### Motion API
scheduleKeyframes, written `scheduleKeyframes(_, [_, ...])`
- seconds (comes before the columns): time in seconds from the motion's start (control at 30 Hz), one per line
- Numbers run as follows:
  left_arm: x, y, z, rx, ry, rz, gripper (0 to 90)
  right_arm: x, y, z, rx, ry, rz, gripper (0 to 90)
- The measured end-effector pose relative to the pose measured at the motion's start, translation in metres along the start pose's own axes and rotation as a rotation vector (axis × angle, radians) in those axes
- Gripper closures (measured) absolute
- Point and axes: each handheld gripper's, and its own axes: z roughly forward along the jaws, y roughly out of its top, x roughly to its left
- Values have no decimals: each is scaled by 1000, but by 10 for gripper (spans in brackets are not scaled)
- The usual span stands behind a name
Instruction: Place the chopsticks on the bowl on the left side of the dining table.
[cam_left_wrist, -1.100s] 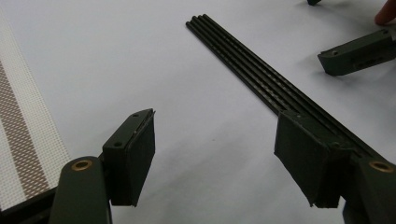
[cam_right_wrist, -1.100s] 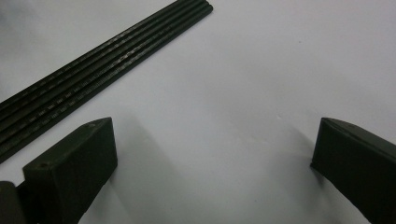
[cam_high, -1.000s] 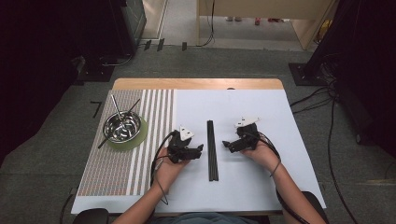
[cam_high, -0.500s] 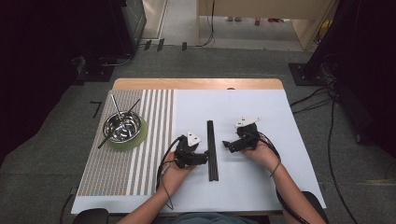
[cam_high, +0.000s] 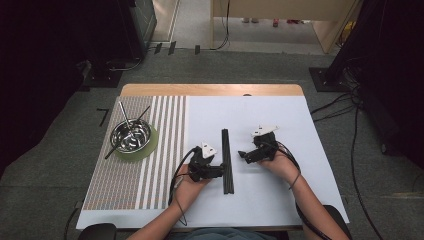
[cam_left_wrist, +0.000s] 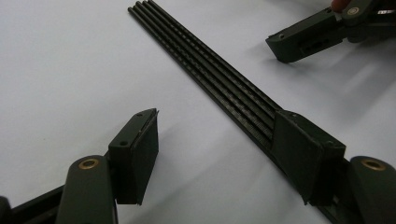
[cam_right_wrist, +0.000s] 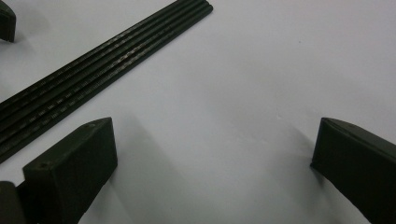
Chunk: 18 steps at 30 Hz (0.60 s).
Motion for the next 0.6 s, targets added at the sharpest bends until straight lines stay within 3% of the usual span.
scheduleKeyframes(0.2, [-2,-1,0,0,-22,7,348,0,0,0,-1,0,0,0])
scheduleKeyframes(0.6, [-1,0,-1,6,-64,6,477,0,0,0,-1,0,0,0])
